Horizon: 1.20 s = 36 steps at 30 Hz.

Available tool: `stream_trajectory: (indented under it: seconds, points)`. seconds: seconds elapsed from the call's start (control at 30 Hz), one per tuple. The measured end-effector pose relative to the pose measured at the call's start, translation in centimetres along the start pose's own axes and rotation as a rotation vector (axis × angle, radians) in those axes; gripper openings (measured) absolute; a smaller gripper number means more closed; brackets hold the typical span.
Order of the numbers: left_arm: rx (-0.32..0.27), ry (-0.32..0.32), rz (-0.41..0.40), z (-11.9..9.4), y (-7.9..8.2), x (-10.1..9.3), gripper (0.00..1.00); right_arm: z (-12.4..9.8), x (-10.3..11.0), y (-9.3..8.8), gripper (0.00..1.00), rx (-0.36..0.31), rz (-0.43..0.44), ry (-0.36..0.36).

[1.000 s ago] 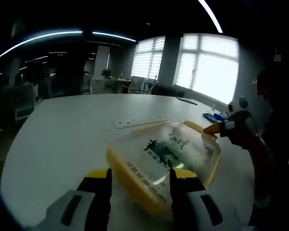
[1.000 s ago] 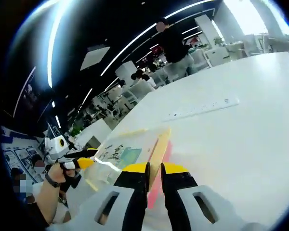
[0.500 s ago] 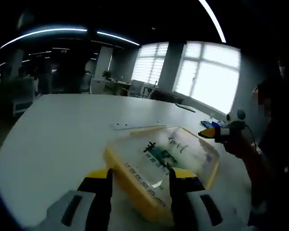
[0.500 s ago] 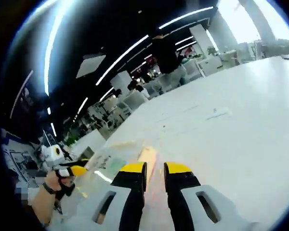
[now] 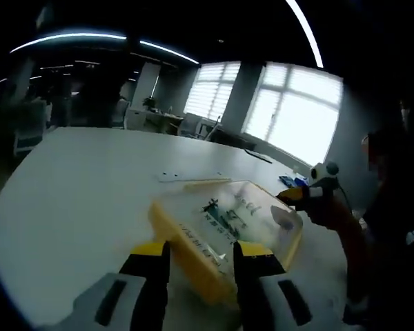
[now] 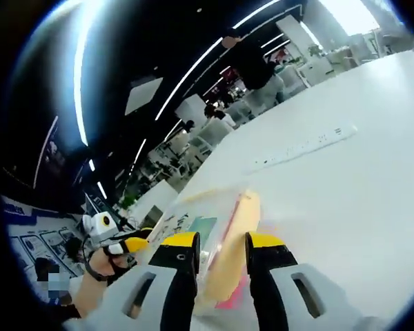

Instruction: Arrange the small medicine boxes into an aligned row inside the storage area until every box is upright, visible, and separated from the surrounding clutter.

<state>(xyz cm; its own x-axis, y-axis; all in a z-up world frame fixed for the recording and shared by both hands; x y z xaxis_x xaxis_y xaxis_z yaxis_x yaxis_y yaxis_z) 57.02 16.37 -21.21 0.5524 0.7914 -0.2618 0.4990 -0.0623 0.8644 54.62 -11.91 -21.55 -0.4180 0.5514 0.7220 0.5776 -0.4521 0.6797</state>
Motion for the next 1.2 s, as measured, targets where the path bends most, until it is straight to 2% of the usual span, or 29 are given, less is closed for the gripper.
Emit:
stream_trajectory:
  seconds: [0.07,0.13,0.27,0.5,0.9,0.93,1.03,1.1,1.17,1.2]
  points:
    - [-0.003,-0.023,-0.052,-0.1,-0.1,0.4,0.34,-0.1,-0.3,0.1,0.25,0.008,0.009,0.006]
    - [-0.009,-0.034,-0.07,0.0,-0.2,0.7,0.31,-0.2,-0.2,0.0,0.22,0.015,0.014,0.002]
    - [-0.019,-0.05,-0.119,0.2,-0.4,0.9,0.27,-0.2,-0.1,-0.3,0.2,0.041,-0.029,-0.021]
    - [-0.001,-0.033,-0.113,0.3,-0.2,0.7,0.26,-0.2,0.1,-0.6,0.18,0.062,-0.065,-0.057]
    - [0.027,-0.026,-0.18,0.6,-0.2,0.7,0.23,-0.1,0.0,-0.7,0.18,0.053,-0.044,-0.073]
    - [0.044,-0.044,-0.208,0.4,-0.2,0.5,0.23,-0.2,0.4,-1.1,0.18,0.053,-0.049,-0.076]
    - [0.042,-0.04,-0.201,0.3,-0.1,0.7,0.22,-0.3,0.7,-1.4,0.18,0.052,-0.035,-0.07]
    - [0.045,-0.038,-0.214,0.2,0.0,0.7,0.22,-0.2,1.0,-1.5,0.19,0.051,-0.036,-0.064]
    - [0.046,-0.034,-0.217,0.0,0.0,0.7,0.22,-0.1,1.2,-1.8,0.26,0.051,-0.03,-0.059]
    - [0.05,-0.03,-0.22,-0.2,-0.1,0.3,0.21,0.4,1.3,-2.4,0.26,0.073,-0.013,-0.051]
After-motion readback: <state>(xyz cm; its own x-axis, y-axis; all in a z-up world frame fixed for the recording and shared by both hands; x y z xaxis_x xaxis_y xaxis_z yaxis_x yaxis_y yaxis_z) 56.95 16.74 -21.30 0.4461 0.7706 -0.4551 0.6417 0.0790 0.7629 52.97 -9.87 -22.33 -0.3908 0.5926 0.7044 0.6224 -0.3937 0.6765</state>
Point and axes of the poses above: the point that each gripper's makers call its tool centre point, and the gripper's own axes: z roughly forward along the fingers, x roughly to its left, y roughly out of its top, the point moved 4 cm from there along -z, roughly backward along the fingers, and after that the axes turned 12 degrees about y, right-handed, at the moved point
